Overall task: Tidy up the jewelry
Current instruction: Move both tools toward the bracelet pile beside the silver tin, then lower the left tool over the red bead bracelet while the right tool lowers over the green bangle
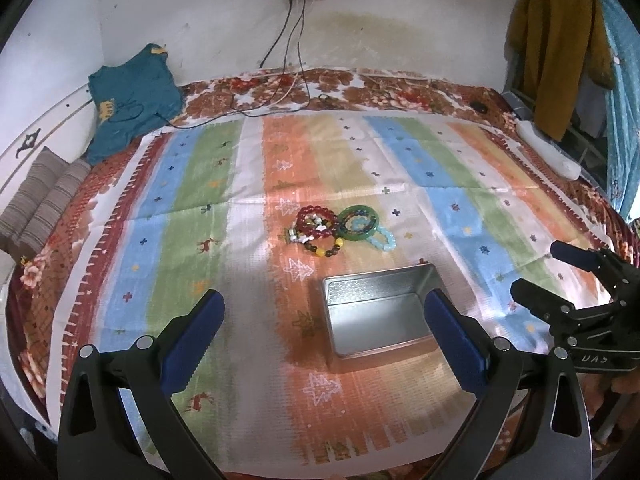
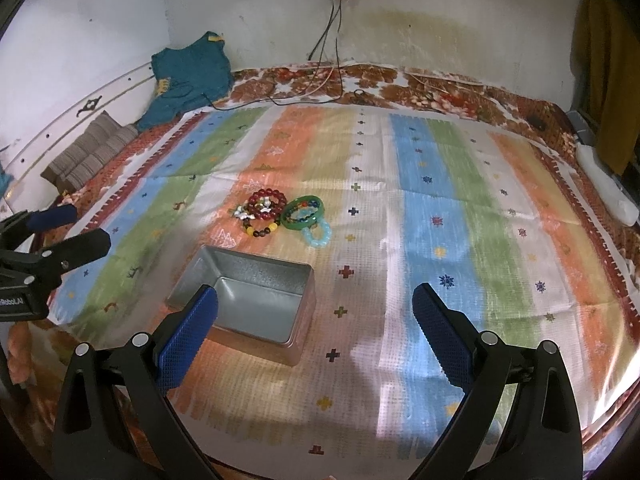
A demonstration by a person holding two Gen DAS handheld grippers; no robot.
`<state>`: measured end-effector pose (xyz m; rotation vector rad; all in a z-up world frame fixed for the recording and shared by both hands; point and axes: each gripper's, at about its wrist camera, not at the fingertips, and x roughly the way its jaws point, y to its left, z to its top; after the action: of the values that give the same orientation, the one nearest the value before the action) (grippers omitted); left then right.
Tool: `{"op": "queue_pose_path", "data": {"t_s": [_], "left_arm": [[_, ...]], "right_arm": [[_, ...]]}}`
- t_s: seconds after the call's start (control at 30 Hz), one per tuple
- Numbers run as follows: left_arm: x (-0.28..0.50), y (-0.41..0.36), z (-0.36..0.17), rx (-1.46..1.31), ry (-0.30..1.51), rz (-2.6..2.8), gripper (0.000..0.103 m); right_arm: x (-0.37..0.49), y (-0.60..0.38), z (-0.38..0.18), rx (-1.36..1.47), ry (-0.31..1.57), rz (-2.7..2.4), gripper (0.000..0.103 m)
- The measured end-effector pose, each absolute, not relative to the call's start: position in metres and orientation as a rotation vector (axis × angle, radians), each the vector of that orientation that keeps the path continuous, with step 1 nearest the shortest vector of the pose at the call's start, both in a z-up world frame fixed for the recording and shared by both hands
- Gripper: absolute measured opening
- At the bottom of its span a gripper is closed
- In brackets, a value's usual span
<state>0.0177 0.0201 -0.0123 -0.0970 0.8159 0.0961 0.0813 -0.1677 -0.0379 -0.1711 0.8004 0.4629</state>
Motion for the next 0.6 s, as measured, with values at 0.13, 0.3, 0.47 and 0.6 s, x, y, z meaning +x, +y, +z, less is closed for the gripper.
{"op": "queue_pose_path", "data": {"t_s": [0.13,0.3,0.47,0.6], "left_arm": [[0.025,0.020,-0.015,-0.105,0.835,0.108,0.097],[0.033,0.027,-0.016,-0.093,0.844,0.120,0.097],[0.044,0.031,-0.014,-0.081,0.835,0.144,0.097],[0.057,0.040,-0.015,-0.098,0.846,0.148,0.097]], "right_arm": [[0.083,-0.167,-0.039,-0.172,0.803,0.460,0.099],[0.092,-0.165,-0.039,-0.175,0.814,0.456,0.099],[0.096,-0.162,-0.038,-0.190,0.813,0.459,0.099],[0.104,-0.158,-0.039,-0.191,0.820,0.458,0.099]]}}
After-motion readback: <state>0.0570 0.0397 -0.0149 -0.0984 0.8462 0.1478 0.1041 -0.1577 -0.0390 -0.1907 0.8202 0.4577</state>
